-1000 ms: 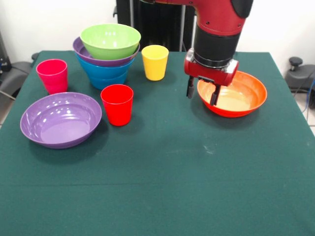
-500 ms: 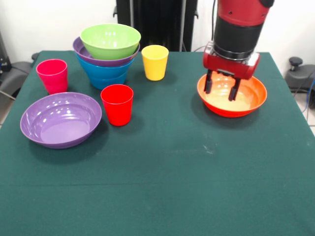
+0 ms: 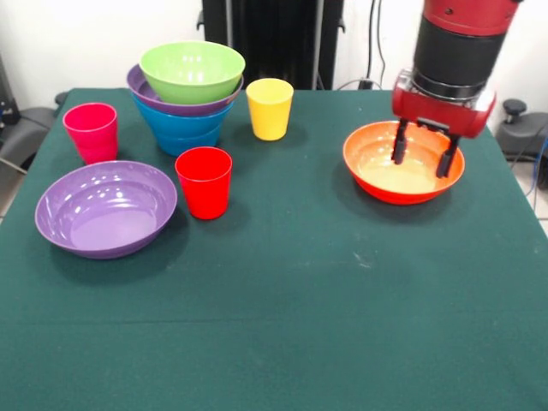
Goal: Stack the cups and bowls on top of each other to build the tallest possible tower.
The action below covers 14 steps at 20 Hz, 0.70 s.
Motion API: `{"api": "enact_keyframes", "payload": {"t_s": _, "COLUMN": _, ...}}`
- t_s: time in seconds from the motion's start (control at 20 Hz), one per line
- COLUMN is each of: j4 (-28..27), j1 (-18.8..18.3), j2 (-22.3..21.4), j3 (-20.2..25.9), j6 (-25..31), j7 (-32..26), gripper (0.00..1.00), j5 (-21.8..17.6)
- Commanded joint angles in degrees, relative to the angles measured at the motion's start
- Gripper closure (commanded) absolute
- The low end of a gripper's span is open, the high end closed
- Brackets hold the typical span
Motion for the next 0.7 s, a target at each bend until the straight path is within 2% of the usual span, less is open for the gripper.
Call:
{"api": "enact_keyframes", "payload": {"t_s": 0.05, "j4": -2.23, "j1": 3.52, "j2": 6.36, "j3": 1.11, "j6": -4.52, "j7": 15.80, "gripper": 0.00, "j5": 3.42}}
{"api": "enact_keyframes", "payload": {"t_s": 0.2, "j4": -3.88, "j1": 5.96, "j2": 8.08, "j3": -1.24, "j6": -3.78, "j7": 17.98, "gripper": 0.00, "j5": 4.23}}
{"api": "enact_keyframes", "payload": {"t_s": 0.4, "j4": -4.23, "j1": 6.71, "j2": 8.93, "j3": -1.93, "j6": -3.05, "j7": 17.04, "gripper": 0.00, "j5": 4.66}}
{"api": "enact_keyframes", "payload": {"t_s": 0.7, "j4": -0.08, "j1": 8.07, "j2": 9.47, "j3": -1.31, "j6": -7.14, "j7": 18.19, "gripper": 0.00, "j5": 5.69}}
